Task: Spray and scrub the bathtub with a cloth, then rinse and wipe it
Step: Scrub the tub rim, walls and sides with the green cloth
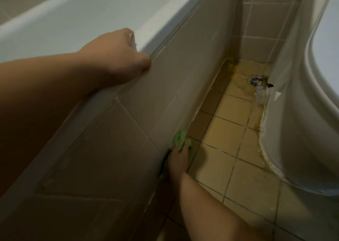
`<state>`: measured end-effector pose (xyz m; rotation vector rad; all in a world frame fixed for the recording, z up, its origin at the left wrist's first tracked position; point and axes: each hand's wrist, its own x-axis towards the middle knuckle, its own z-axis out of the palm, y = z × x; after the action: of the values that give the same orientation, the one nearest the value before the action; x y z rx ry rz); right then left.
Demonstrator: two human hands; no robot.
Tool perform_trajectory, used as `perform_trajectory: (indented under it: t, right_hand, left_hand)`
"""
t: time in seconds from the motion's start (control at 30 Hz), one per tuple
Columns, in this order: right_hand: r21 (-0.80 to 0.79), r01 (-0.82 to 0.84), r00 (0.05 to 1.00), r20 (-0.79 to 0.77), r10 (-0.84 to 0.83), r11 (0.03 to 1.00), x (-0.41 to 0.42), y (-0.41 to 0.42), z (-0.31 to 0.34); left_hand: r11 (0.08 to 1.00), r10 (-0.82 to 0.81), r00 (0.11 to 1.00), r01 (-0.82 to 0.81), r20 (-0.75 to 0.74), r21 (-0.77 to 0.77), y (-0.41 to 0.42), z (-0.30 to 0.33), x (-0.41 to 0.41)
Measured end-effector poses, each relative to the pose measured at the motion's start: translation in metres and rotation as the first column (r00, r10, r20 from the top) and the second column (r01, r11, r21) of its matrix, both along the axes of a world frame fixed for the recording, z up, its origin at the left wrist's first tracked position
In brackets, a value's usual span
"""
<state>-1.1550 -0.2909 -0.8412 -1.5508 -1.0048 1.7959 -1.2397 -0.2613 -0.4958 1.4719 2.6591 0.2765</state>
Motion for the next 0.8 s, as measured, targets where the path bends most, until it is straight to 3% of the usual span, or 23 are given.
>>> perform_trajectory:
  t: [0.13,0.27,0.47,0.57,0.7,0.8]
  right_hand:
    - [-0.101,0.075,0.997,0.015,-0.074,0.992,-0.013,0.048,-0.003]
    - [-0.001,0.220,0.970,-0.102,-0.219,0.976,-0.014,0.109,0.064]
    - [0.250,0.144,0.984,-0.136,-0.113,0.958,-0.007,0.059,0.156]
    - [0.152,0.147,0.981,-0.148,-0.125,0.977,-0.010,0.040,0.158]
    - [-0.090,0.229,0.962,-0.134,-0.240,0.969,-0.017,0.078,0.184]
    - [0.039,0.251,0.959,-0.143,-0.243,0.967,-0.016,0.105,0.226]
  left_hand:
    - [1.000,-0.004,1.000,0.004,0.004,-0.003,0.004,-0.002,-0.003]
    - [1.000,0.003,1.000,-0.003,0.014,-0.026,0.009,-0.002,-0.004]
    - [0.998,-0.016,1.000,0.015,-0.013,-0.067,0.011,0.003,0.001]
    - [0.997,-0.027,1.000,0.026,-0.009,-0.074,0.016,0.003,0.003]
    - [0.995,-0.044,0.999,0.043,-0.015,-0.089,0.020,0.004,0.004]
    - [0.995,-0.045,0.999,0.047,0.024,-0.087,0.021,0.006,0.003]
